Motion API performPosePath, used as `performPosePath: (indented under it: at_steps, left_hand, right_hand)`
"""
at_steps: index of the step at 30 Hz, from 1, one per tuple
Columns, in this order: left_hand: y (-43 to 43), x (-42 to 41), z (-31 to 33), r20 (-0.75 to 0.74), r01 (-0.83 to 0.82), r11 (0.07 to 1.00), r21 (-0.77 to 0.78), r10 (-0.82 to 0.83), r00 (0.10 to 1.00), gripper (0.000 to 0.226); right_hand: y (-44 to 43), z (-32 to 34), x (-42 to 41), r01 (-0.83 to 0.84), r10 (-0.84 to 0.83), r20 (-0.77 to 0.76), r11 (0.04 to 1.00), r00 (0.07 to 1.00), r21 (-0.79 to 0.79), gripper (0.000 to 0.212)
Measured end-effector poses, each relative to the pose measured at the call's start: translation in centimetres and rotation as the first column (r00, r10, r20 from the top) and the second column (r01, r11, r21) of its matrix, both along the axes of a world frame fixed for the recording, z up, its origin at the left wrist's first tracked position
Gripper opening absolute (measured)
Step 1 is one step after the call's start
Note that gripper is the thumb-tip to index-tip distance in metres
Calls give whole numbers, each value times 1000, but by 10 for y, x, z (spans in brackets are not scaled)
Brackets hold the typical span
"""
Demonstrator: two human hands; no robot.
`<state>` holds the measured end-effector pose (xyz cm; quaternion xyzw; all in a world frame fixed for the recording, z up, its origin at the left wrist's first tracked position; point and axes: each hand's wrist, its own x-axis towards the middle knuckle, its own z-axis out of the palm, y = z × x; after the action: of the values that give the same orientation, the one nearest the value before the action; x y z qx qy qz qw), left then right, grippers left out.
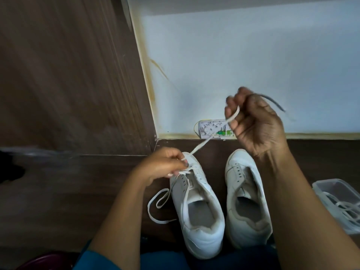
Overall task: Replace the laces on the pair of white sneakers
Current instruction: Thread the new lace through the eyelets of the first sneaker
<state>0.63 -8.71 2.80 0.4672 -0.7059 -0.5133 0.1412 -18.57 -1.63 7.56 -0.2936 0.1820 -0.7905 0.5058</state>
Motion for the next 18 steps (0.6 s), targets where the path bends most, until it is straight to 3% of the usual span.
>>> performPosePath:
  at_steps: [2,4,5,6,9,12,13,15,18]
  left_hand:
    - [-2,0,-1,67,-70,995,-75,75,995,19]
    - [1,1,0,266,-99,987,-129,130,955,19]
    - [4,0,1,346,-100,990,-104,130,929,17]
    - [8,-1,3,389,-105,994,-45,114,914,18]
    - [16,-7,5,355,-63,981,185,-7,935,49]
    - [19,-14,3,301,-15,977,212,-51,952,53]
    - [18,-14,1,280,1,980,197,-57,958,42]
    - [16,-13,-1,251,42,984,173,-85,964,17]
    - [12,-7,-3,220,16,992,121,-43,975,25]
  right_hand:
    - [-5,-4,5,135,-61,-366,974,929,181,17]
    - [-9,-12,15,281,18,-784,928,621,244,21]
    - [-12,-17,20,297,98,-866,915,490,271,19]
    - [-14,-22,25,295,173,-892,903,417,313,17]
    - [-18,-33,35,249,350,-889,870,296,426,12]
    - [-20,-38,37,321,428,-900,844,79,429,6]
    - [-20,-38,38,354,419,-907,842,43,406,8]
    - [-19,-36,40,362,387,-918,847,84,390,8]
    - [-17,-35,45,178,495,-809,807,318,564,16]
